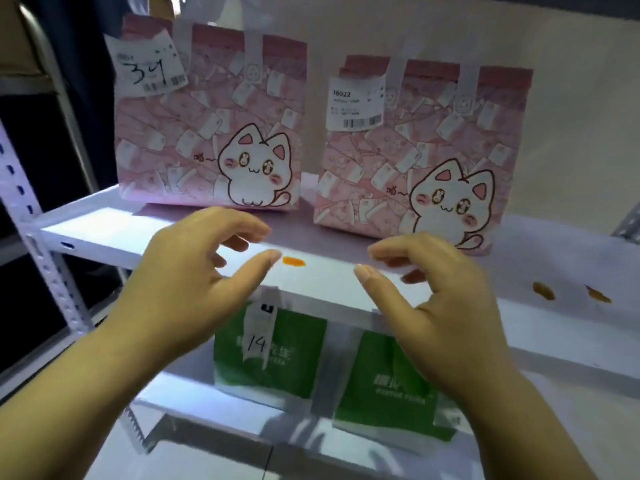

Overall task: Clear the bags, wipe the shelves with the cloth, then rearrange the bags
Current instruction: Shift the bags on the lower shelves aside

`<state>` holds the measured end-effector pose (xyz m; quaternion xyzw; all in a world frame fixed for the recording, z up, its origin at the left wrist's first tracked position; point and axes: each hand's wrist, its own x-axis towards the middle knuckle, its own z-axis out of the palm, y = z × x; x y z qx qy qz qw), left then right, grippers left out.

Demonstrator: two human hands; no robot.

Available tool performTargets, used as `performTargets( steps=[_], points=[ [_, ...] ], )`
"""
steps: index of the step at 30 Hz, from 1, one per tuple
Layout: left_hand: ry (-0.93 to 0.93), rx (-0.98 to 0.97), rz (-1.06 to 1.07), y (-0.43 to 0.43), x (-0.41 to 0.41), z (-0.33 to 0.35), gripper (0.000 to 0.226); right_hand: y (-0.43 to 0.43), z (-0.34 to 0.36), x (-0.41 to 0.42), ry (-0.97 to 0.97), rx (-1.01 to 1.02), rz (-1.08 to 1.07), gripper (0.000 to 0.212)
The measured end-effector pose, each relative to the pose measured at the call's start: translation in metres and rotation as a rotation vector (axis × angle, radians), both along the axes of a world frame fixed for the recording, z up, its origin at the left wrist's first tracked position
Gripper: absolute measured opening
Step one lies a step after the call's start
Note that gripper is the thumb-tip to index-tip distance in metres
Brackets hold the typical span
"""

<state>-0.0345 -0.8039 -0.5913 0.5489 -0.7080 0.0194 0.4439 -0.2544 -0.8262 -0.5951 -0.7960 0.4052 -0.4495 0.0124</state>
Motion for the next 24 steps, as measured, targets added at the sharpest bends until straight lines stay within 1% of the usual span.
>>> performTargets(
  steps=[3,7,12,15,18,21,24],
  points=[
    [-0.068,0.011,0.073,0.027,0.012,-0.013,0.025,0.009,-0.009,0.012,0.062,0.030,0.110,0.029],
    [-0.118,0.090,0.135,0.051,0.024,-0.041,0.036,0.019,-0.030,0.029,0.121,0.116,0.228,0.026],
    [-0.150,0.172,0.190,0.052,0.044,-0.089,0.027,0.025,-0.066,0.051,0.230,0.237,0.254,0.024],
    [-0.133,0.198,0.202,0.041,0.054,-0.122,0.024,0.021,-0.091,0.062,0.233,0.281,0.232,0.025],
    [-0.106,0.228,0.164,0.028,0.061,-0.157,0.017,0.019,-0.124,0.073,0.177,0.328,0.174,0.024],
    [-0.067,0.273,0.119,0.015,0.068,-0.194,0.017,0.018,-0.163,0.078,0.067,0.383,0.064,0.019],
    [-0.010,0.322,0.119,0.003,0.073,-0.230,0.021,0.015,-0.203,0.079,-0.009,0.467,-0.075,0.014]
  ],
)
